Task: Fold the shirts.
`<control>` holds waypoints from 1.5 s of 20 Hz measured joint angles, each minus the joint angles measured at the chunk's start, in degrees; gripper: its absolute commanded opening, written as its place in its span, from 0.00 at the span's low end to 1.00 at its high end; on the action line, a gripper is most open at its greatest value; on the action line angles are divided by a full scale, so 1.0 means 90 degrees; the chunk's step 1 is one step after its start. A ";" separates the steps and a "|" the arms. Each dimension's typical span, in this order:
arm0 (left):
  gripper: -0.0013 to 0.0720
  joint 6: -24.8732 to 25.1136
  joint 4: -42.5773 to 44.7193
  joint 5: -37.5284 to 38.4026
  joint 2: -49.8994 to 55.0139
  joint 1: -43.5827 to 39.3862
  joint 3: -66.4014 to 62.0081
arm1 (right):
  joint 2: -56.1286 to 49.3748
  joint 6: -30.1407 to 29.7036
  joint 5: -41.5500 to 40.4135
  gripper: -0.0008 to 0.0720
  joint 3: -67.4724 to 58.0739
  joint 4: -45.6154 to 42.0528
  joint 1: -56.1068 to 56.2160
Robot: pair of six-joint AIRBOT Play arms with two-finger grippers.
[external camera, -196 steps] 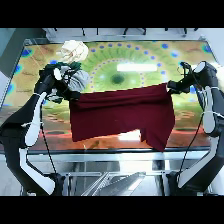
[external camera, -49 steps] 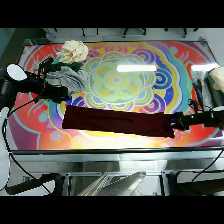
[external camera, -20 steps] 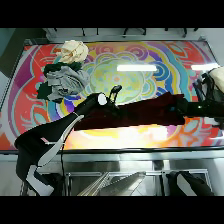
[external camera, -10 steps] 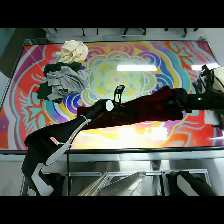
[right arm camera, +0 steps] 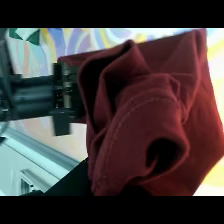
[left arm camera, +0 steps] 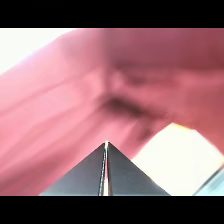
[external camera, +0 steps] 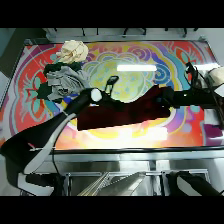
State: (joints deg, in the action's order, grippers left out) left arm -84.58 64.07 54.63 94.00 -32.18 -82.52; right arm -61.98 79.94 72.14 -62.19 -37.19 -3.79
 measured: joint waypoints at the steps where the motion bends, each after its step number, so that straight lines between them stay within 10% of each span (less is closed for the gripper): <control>1: 0.04 0.0061 0.0306 0.0406 -0.0308 0.0299 0.0046 | -0.0034 -0.0136 -0.0202 0.05 -0.0005 0.0090 0.0170; 12: 0.04 0.0624 0.1112 0.1651 -0.3402 0.4216 0.1438 | -0.1812 -0.0486 -0.1804 0.05 -0.0886 0.0894 0.2766; 21: 0.04 0.0850 0.0605 0.1435 -0.3701 0.4806 0.1989 | -0.4364 -0.0418 -0.3162 0.06 -0.2166 0.1547 0.4267; 24: 0.04 0.0886 0.0561 0.1433 -0.3704 0.4816 0.2011 | -0.4850 -0.0967 -0.3347 0.92 -0.2290 0.2436 0.4420; 30: 0.04 0.0925 0.0539 0.1530 -0.3706 0.4818 0.2016 | -0.4719 -0.1651 -0.2472 0.91 -0.2351 0.3174 0.3842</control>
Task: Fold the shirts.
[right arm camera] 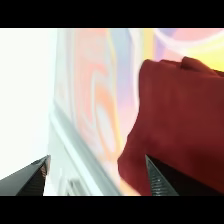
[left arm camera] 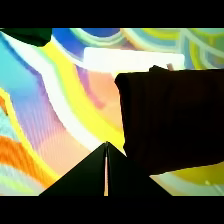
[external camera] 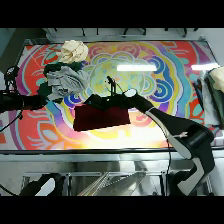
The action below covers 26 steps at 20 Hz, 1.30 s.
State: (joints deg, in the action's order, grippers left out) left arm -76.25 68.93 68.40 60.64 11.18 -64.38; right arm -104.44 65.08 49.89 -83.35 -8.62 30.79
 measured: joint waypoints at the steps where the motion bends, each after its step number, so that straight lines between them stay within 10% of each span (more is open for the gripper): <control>1: 0.04 0.0007 -0.0002 0.0015 0.0000 0.0000 0.0000 | 0.0165 0.0119 0.0325 0.91 -0.0005 -0.0304 -0.0250; 12: 0.04 0.0024 -0.0549 0.0223 0.0000 0.0000 0.0007 | 0.1343 0.1379 0.2008 0.98 0.1069 -0.4194 -0.2754; 24: 0.04 0.0007 -0.0787 0.0563 0.0000 0.0000 0.0007 | -0.0401 -0.0068 0.1991 0.98 0.1248 -0.1644 -0.2382; 25: 0.04 0.0007 -0.0789 0.0571 0.0000 0.0000 0.0007 | -0.0430 -0.0109 0.1921 0.94 0.1246 -0.1542 -0.2259; 26: 0.04 0.0007 -0.0787 0.0573 0.0000 0.0000 0.0007 | -0.0452 -0.0151 0.1831 0.61 0.1248 -0.1435 -0.2140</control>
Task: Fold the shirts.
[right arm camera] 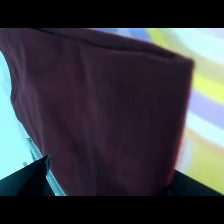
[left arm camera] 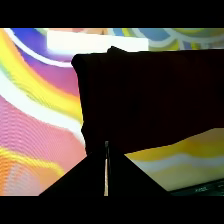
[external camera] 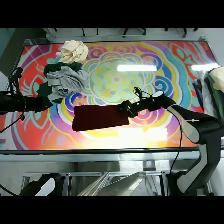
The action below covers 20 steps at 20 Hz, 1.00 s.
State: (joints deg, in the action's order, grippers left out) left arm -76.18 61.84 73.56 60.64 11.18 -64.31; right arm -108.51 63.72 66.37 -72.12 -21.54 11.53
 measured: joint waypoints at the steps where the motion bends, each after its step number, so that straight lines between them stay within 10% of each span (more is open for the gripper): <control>1: 0.04 0.0000 -0.0005 0.0010 0.0000 0.0000 0.0000 | -0.0022 -0.0044 -0.0138 0.05 0.0005 0.0036 0.0097; 6: 0.04 0.0005 -0.0022 0.0044 0.0000 0.0000 0.0000 | 0.0452 -0.0362 -0.0061 0.05 0.0010 0.0469 0.0073; 20: 0.04 0.0306 -0.0767 -0.0075 0.0000 0.0000 0.0000 | 0.6152 0.1979 0.0274 0.05 0.0568 -0.3373 -0.2460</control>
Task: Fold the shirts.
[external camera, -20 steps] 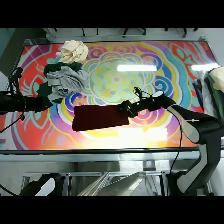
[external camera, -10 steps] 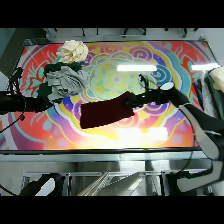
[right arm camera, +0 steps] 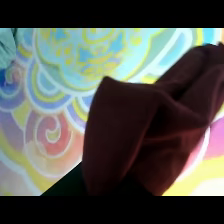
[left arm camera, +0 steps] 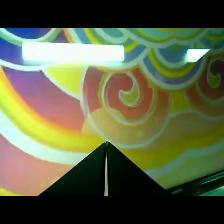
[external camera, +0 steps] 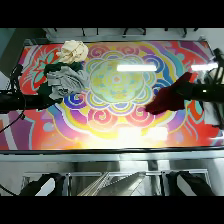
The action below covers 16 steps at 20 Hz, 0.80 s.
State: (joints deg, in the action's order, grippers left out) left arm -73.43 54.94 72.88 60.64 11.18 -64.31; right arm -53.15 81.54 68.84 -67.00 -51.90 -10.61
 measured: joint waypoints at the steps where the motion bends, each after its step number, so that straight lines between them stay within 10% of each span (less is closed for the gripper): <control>1: 0.04 0.0010 -0.0056 -0.0024 0.0000 0.0000 0.0000 | 0.0172 0.0015 -0.0032 0.05 -0.0041 0.0080 -0.0155; 16: 0.04 0.0066 -0.0240 -0.0328 0.0000 0.0000 0.0000 | -0.2807 -0.0410 -0.1129 0.04 -0.5248 0.0809 -0.1647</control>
State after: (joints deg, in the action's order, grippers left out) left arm -72.84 52.77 69.93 60.64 11.18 -64.31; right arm -78.41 77.84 58.67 -114.24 -44.62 -25.43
